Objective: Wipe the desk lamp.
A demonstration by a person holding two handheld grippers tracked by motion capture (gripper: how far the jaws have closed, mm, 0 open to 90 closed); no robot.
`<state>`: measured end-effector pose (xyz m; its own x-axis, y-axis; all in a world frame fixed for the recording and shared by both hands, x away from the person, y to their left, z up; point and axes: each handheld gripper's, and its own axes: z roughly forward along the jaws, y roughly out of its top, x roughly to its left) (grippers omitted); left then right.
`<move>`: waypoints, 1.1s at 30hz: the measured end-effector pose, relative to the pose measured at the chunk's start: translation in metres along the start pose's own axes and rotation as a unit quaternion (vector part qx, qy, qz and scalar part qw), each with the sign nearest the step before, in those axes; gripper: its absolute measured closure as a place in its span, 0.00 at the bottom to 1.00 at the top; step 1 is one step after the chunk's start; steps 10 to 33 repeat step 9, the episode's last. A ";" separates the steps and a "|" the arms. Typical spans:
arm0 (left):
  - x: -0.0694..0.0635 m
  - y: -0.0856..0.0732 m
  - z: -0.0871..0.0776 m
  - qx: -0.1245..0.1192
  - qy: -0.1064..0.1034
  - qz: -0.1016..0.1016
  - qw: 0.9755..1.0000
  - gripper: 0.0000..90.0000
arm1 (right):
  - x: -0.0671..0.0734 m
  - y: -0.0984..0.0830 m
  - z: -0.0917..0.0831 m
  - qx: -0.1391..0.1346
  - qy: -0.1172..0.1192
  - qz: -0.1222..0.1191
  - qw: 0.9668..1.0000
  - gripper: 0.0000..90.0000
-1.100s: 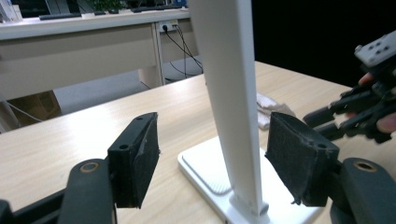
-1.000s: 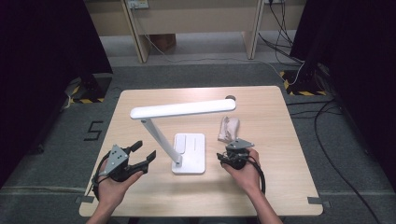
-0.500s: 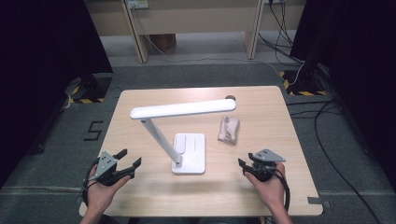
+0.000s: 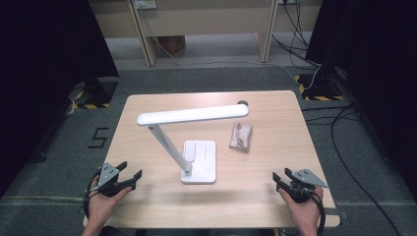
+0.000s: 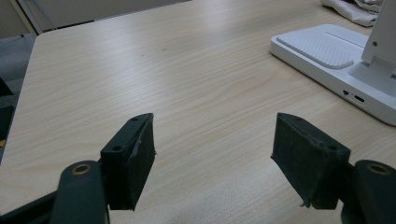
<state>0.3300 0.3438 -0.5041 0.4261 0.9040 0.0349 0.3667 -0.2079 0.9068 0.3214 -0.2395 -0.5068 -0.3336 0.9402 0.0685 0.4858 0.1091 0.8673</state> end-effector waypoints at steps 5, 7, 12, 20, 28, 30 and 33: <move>0.000 -0.004 0.000 0.001 -0.004 -0.003 1.000 0.32 | -0.009 -0.005 -0.003 -0.013 -0.012 0.025 1.000 0.51; -0.001 -0.004 0.000 0.001 -0.004 -0.003 1.000 0.32 | -0.008 -0.005 -0.003 -0.016 -0.013 0.028 0.999 0.51; -0.002 -0.005 0.000 0.003 -0.005 -0.002 1.000 0.33 | -0.008 -0.005 -0.003 -0.018 -0.013 0.026 0.999 0.51; -0.002 -0.005 0.000 0.003 -0.005 -0.002 1.000 0.33 | -0.008 -0.005 -0.003 -0.018 -0.013 0.026 0.999 0.51; -0.002 -0.005 0.000 0.003 -0.005 -0.002 1.000 0.33 | -0.008 -0.005 -0.003 -0.018 -0.013 0.026 0.999 0.51; -0.002 -0.005 0.000 0.003 -0.005 -0.002 1.000 0.33 | -0.008 -0.005 -0.003 -0.018 -0.013 0.026 0.999 0.51; -0.002 -0.005 0.000 0.003 -0.005 -0.002 1.000 0.33 | -0.008 -0.005 -0.003 -0.018 -0.013 0.026 0.999 0.51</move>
